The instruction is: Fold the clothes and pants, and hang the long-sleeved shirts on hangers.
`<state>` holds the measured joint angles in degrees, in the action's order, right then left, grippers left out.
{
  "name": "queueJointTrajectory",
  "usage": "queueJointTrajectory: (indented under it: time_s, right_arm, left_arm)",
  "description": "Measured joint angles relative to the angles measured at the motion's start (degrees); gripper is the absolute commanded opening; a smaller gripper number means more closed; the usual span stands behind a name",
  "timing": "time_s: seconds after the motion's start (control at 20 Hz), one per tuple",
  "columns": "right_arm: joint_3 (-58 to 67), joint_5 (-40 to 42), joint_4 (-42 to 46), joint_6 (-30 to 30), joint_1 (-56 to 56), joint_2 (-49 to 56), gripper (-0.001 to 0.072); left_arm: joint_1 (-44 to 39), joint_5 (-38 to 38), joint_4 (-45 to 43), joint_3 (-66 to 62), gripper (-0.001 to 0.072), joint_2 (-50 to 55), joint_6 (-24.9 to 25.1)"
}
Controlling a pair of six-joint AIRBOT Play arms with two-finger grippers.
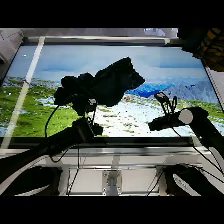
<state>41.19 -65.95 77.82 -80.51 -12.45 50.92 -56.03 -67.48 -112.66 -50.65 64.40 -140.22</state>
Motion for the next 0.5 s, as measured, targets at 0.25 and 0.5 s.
queueJointTrajectory:
  time_s: [0.25, 0.5]
  right_arm:
    - [0.00, 0.00, -0.02, 0.00, 0.00, 0.00, 0.0019]
    - [0.00, 1.44, -0.07, 0.00, 0.00, 0.00, 0.0019]
  left_arm:
    - [0.00, 0.00, 0.00, 0.00, 0.0419, 0.00, 0.00]
    - [0.00, 0.00, 0.02, 0.00, 0.0419, 0.00, 0.00]
